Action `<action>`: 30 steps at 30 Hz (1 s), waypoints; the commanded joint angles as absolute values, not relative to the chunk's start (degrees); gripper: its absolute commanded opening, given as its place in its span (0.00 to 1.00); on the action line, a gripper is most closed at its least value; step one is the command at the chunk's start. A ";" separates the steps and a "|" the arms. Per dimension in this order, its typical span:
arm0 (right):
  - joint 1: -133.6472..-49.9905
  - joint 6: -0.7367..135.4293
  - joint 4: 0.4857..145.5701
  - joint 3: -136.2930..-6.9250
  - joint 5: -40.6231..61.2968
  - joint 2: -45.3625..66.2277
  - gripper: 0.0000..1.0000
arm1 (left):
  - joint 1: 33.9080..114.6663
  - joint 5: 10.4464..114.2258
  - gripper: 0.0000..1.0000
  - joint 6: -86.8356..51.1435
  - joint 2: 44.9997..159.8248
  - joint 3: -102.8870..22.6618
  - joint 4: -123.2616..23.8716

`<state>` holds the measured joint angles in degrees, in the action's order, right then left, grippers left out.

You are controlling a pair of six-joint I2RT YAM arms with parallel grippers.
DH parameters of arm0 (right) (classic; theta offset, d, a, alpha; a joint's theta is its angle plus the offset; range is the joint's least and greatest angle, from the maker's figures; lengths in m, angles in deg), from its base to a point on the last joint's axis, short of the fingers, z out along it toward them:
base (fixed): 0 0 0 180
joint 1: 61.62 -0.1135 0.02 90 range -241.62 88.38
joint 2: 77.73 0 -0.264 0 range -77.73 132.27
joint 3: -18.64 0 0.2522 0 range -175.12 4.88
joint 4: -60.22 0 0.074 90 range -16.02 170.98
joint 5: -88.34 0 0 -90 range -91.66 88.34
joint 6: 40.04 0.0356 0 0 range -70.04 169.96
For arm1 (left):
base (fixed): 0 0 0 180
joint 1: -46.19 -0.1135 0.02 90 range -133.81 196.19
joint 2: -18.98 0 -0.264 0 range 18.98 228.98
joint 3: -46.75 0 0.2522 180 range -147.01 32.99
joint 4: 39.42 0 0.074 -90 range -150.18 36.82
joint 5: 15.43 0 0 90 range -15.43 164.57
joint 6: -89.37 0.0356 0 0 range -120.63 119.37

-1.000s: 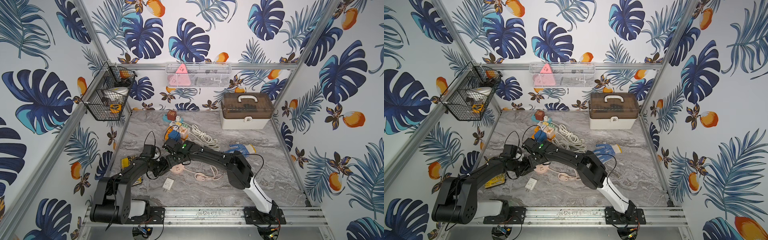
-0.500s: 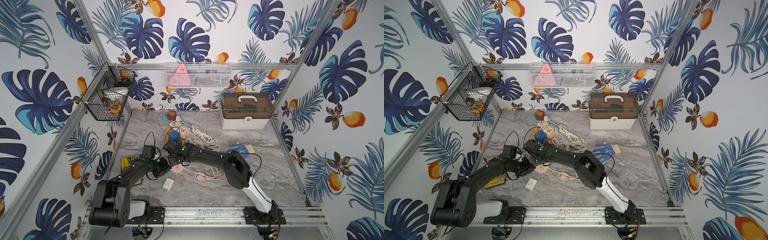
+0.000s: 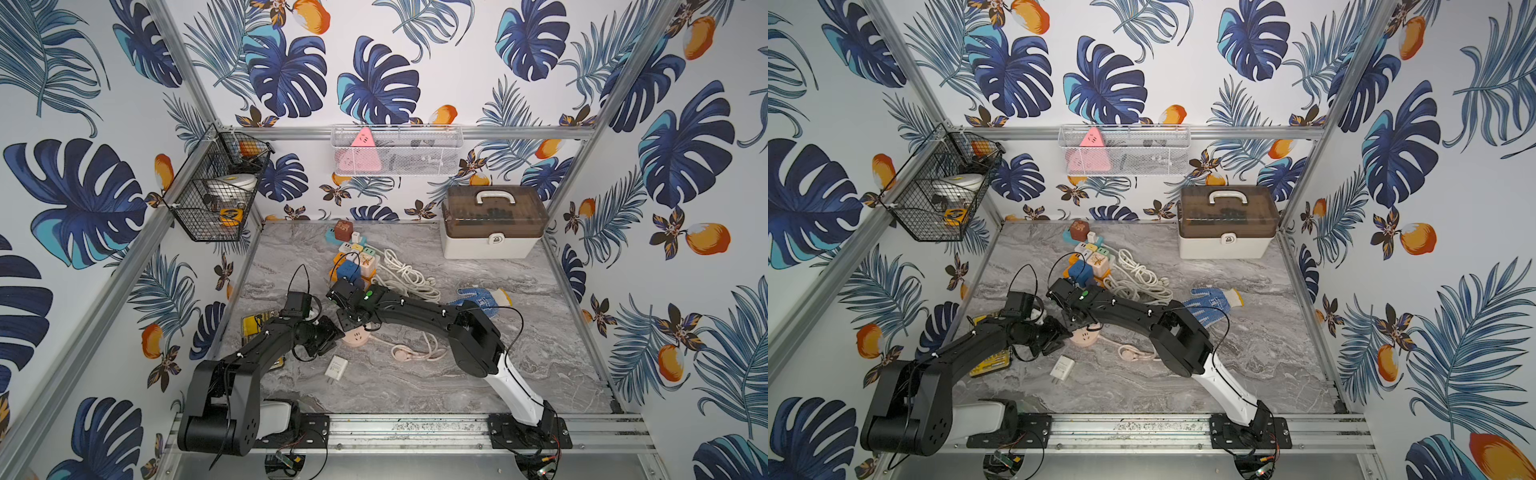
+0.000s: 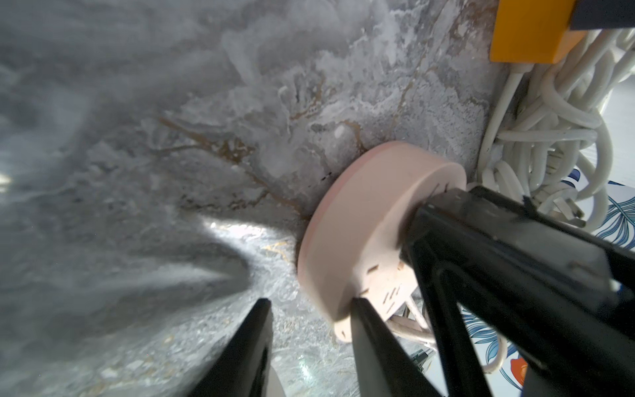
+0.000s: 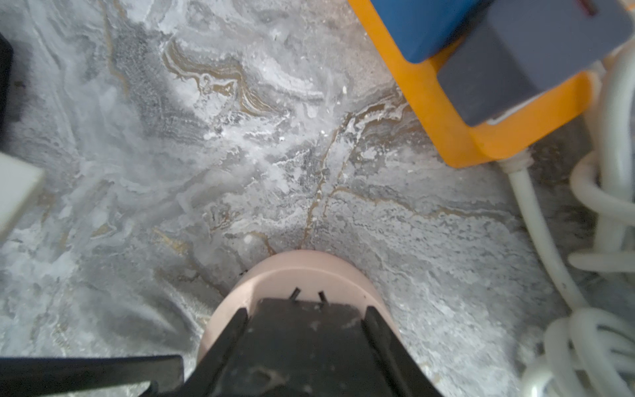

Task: Pull the plug off the socket
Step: Remove the plug from the socket.

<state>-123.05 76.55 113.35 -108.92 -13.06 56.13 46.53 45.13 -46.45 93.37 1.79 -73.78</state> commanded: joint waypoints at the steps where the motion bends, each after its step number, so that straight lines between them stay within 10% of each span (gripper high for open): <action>1: -123.15 77.42 114.75 -109.00 -11.73 54.78 0.03 | 46.48 43.02 0.48 -48.57 93.13 1.53 -72.07; 30: -121.34 79.98 114.83 -109.69 -2.06 53.70 0.00 | 46.49 47.28 0.38 -48.97 99.70 6.23 -68.13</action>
